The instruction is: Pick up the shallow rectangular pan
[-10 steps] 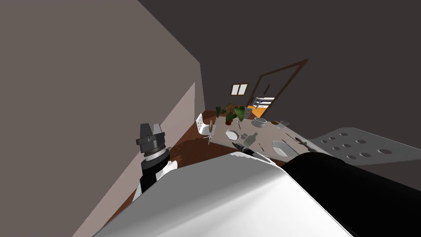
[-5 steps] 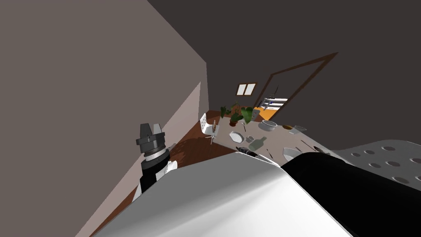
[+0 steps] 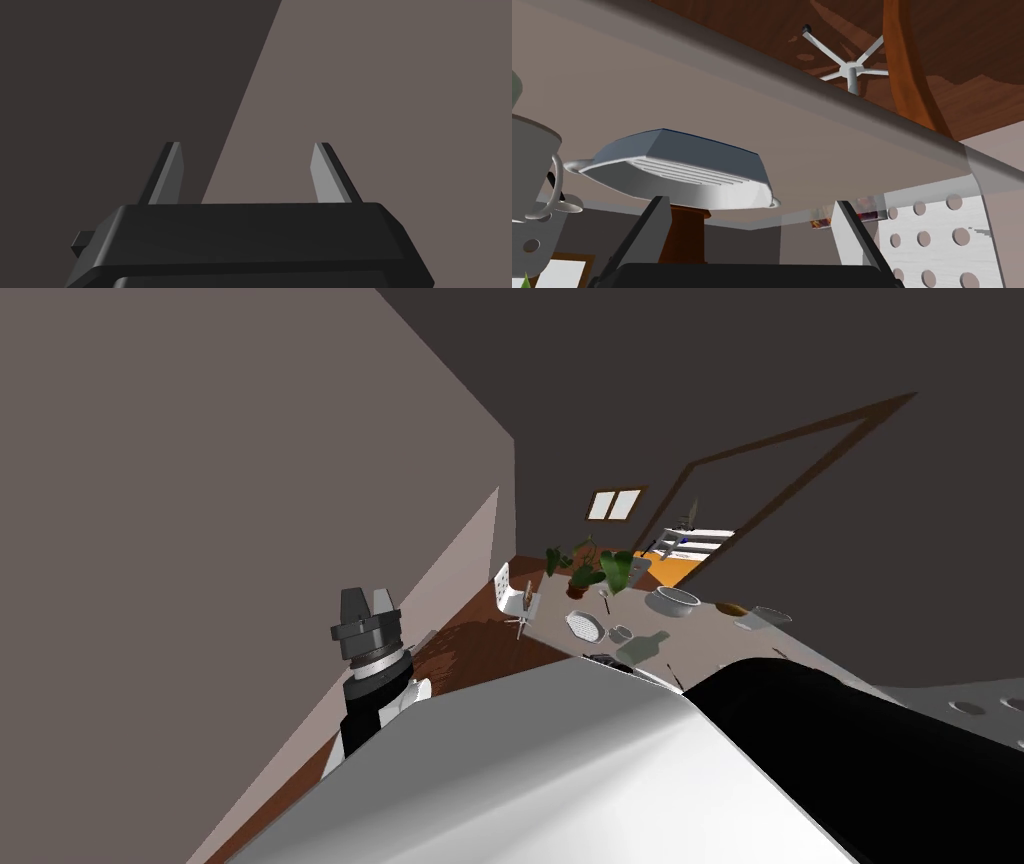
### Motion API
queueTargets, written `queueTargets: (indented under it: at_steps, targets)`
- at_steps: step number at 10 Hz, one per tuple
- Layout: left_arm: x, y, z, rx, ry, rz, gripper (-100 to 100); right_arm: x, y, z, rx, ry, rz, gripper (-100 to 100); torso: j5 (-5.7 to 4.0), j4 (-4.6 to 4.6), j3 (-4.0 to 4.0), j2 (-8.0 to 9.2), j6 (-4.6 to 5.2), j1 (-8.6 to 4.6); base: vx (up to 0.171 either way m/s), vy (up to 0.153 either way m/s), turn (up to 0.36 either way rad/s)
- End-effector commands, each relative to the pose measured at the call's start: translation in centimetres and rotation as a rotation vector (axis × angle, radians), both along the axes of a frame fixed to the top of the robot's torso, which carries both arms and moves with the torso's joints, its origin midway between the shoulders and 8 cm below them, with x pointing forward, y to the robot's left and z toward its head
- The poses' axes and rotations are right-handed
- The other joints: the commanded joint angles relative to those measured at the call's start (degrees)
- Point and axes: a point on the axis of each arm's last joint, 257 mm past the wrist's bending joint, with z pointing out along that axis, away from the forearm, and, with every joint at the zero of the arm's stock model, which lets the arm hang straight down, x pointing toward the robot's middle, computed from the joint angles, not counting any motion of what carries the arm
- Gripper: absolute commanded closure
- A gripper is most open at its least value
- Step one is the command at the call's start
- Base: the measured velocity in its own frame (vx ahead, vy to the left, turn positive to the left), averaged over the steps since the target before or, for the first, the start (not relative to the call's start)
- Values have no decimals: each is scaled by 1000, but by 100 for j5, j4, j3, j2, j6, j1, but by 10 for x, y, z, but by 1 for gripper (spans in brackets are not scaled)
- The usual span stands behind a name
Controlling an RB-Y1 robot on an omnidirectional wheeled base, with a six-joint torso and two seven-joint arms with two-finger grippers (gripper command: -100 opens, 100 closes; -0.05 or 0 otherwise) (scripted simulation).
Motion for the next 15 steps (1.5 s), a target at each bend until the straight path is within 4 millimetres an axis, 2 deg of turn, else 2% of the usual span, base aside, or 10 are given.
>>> queueTargets:
  at_steps: [1,4,5,7,9,11,15]
  targets:
    - [0,0,0,0,0,0,0,-21,-18,-8,-63,59,30,-100,0,0,0,0,0,0,25,17,261]
    - [0,0,0,0,0,0,0,-44,-39,-17,-121,123,48,-100,0,0,-1,-2,-4,-1,22,10,168]
    - [0,0,0,0,0,0,0,-59,-52,-22,-169,170,76,-100,0,0,0,0,1,-2,25,8,244]
    - [0,0,0,0,0,0,0,-62,-54,-22,-171,175,73,-100,0,0,0,0,2,-4,15,-1,40]
    - [0,0,0,0,0,0,0,-78,-68,-26,-216,224,99,-100,0,1,2,2,-4,-1,17,6,185]
    - [0,0,0,0,0,0,0,-109,-92,-32,-294,314,152,-100,-1,1,0,-1,-2,-4,29,5,269]
    - [0,0,0,0,0,0,0,-155,-119,-39,-394,457,259,-100,-2,-2,-6,-11,-2,-9,45,-14,276]
